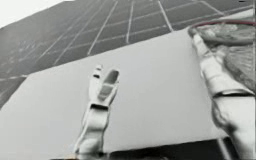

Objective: Pick up and drop off the object

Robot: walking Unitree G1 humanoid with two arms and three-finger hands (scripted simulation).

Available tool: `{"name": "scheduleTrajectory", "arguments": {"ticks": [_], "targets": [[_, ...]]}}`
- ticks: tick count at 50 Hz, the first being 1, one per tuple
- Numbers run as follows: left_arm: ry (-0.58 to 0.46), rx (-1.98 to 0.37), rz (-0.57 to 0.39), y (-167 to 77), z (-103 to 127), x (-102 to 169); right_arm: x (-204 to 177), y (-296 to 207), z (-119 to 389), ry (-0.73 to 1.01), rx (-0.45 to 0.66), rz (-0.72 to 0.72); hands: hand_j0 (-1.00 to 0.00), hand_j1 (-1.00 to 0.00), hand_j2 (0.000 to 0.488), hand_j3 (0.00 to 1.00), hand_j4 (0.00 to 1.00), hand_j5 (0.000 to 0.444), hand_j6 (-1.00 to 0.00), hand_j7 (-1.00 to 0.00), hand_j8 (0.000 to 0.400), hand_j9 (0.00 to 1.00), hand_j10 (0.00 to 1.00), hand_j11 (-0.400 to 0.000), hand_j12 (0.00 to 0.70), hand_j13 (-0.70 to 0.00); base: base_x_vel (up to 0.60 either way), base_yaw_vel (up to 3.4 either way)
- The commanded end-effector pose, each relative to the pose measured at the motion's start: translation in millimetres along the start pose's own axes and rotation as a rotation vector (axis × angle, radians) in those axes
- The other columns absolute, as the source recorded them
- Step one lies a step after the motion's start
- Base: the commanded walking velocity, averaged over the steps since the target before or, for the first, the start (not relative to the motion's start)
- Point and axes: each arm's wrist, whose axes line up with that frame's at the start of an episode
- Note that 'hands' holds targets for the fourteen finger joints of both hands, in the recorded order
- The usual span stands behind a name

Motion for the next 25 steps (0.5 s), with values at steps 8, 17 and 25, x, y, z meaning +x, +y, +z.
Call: {"name": "scheduleTrajectory", "arguments": {"ticks": [8,17,25], "targets": [[0.292,0.087,-0.332,-114,-116,-26,7,-192,179,-0.328,0.198,-0.261,0.0,0.0,0.0,1.0,1.0,0.0,0.0,0.0,0.0,1.0,1.0,-0.4,0.0,-0.7,0.0,0.76],[0.548,0.082,-0.547,-155,-161,-76,-94,-319,297,-0.6,0.41,-0.529,0.0,0.0,0.0,1.0,1.0,0.0,0.0,0.0,0.0,1.0,1.0,-0.4,0.0,-0.7,0.0,0.17],[0.638,0.151,-0.65,-189,-186,-130,-133,-372,330,-0.639,0.569,-0.601,0.0,0.0,0.0,0.0,0.0,0.0,0.0,0.0,0.0,0.0,0.0,0.0,0.0,0.0,0.0,-0.23]]}}
